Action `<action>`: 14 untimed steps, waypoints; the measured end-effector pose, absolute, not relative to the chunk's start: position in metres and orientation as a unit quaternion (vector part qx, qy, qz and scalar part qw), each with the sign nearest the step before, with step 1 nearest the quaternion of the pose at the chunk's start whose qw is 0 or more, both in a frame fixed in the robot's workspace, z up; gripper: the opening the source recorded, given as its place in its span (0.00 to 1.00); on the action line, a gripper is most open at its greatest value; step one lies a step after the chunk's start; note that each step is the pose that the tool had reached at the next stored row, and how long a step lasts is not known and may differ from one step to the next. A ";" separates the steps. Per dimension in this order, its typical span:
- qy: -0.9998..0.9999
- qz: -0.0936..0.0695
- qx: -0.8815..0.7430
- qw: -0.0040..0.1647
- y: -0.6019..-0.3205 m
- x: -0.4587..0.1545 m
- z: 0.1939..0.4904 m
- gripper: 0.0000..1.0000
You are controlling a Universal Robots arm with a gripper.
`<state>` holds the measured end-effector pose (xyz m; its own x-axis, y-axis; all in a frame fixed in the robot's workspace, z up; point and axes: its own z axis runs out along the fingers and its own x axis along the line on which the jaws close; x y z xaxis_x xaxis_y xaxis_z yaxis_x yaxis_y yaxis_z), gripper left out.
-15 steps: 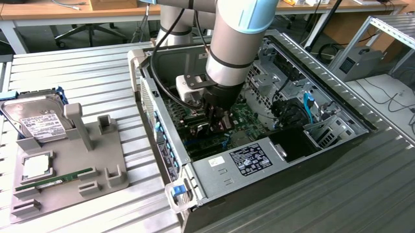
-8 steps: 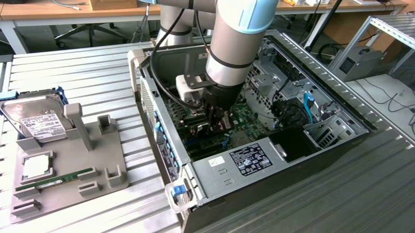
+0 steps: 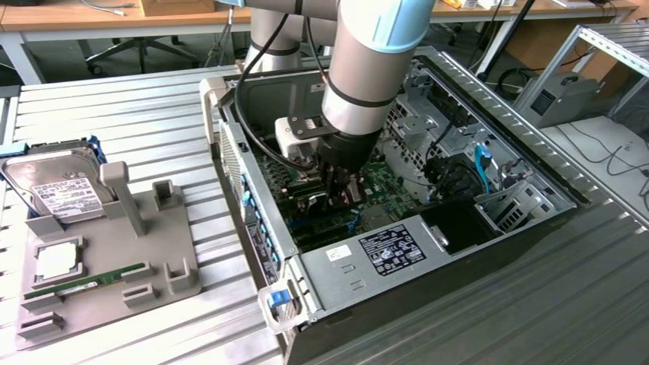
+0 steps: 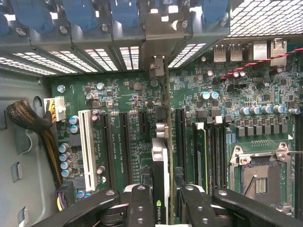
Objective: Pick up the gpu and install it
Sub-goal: 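Insert the gpu into the slot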
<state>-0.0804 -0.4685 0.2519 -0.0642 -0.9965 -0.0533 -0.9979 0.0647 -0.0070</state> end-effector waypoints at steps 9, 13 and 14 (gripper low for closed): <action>0.731 0.016 -0.682 0.022 -0.468 -0.081 0.251 0.27; 0.731 0.015 -0.682 0.022 -0.469 -0.083 0.251 0.27; 0.731 0.015 -0.682 0.022 -0.468 -0.084 0.251 0.27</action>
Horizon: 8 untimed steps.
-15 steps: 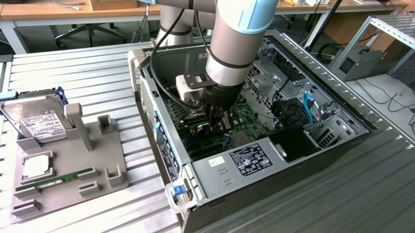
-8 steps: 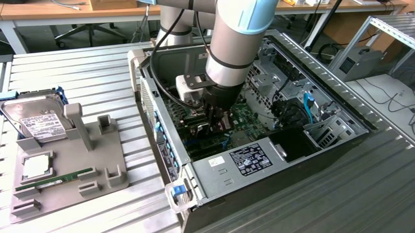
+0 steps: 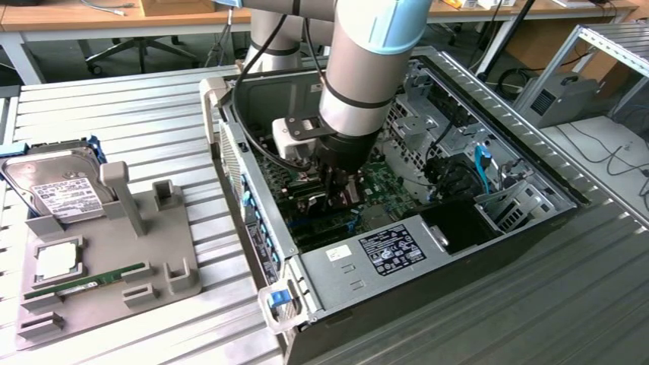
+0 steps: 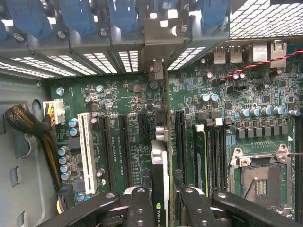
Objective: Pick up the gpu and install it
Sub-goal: 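Insert the gpu into the slot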
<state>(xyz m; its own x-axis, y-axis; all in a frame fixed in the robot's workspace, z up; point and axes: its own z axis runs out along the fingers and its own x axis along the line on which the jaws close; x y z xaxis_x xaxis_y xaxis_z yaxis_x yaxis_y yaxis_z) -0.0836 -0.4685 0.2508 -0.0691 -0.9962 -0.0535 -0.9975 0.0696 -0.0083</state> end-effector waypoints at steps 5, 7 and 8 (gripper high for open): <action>0.731 0.015 -0.682 0.022 -0.468 -0.084 0.251 0.27; 0.731 0.015 -0.682 0.022 -0.468 -0.084 0.251 0.27; 0.731 0.015 -0.682 0.022 -0.468 -0.084 0.251 0.27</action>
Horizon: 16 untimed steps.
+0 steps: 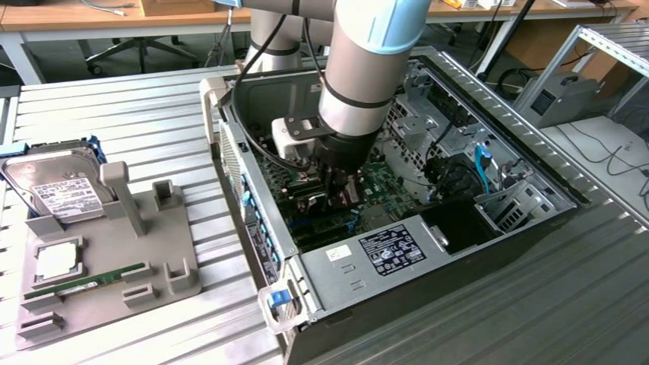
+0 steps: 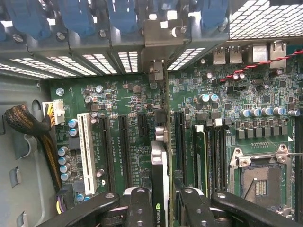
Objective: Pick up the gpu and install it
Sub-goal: 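Insert the gpu into the slot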
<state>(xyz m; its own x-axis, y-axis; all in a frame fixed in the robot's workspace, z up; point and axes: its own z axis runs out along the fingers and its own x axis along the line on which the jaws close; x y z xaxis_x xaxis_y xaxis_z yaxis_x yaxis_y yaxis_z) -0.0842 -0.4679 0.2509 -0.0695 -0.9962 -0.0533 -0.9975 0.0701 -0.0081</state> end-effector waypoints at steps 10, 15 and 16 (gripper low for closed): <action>0.739 0.015 -0.674 0.022 -0.468 -0.085 0.251 0.27; 0.742 0.015 -0.670 0.023 -0.468 -0.086 0.251 0.27; 0.742 0.015 -0.670 0.023 -0.468 -0.086 0.251 0.27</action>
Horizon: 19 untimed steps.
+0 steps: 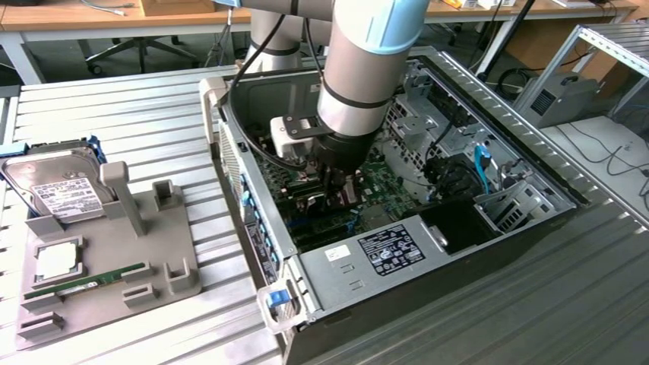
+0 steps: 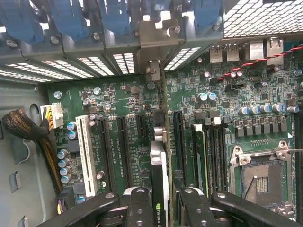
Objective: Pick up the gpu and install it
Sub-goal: 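Insert the gpu into the slot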
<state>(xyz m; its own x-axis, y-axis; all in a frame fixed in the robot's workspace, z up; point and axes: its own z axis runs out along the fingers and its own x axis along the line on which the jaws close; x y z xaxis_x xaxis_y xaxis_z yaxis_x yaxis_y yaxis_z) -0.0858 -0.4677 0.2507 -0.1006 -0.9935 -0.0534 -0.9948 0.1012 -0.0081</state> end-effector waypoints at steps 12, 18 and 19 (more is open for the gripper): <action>0.742 0.015 -0.670 0.024 -0.468 -0.087 0.248 0.27; 0.742 0.015 -0.670 0.024 -0.468 -0.087 0.248 0.27; 0.742 0.015 -0.670 0.024 -0.468 -0.087 0.248 0.27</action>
<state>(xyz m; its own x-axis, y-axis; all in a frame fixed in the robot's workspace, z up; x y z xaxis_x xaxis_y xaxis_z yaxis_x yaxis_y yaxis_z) -0.0870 -0.4677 0.2478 -0.1007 -0.9934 -0.0550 -0.9948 0.1014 -0.0106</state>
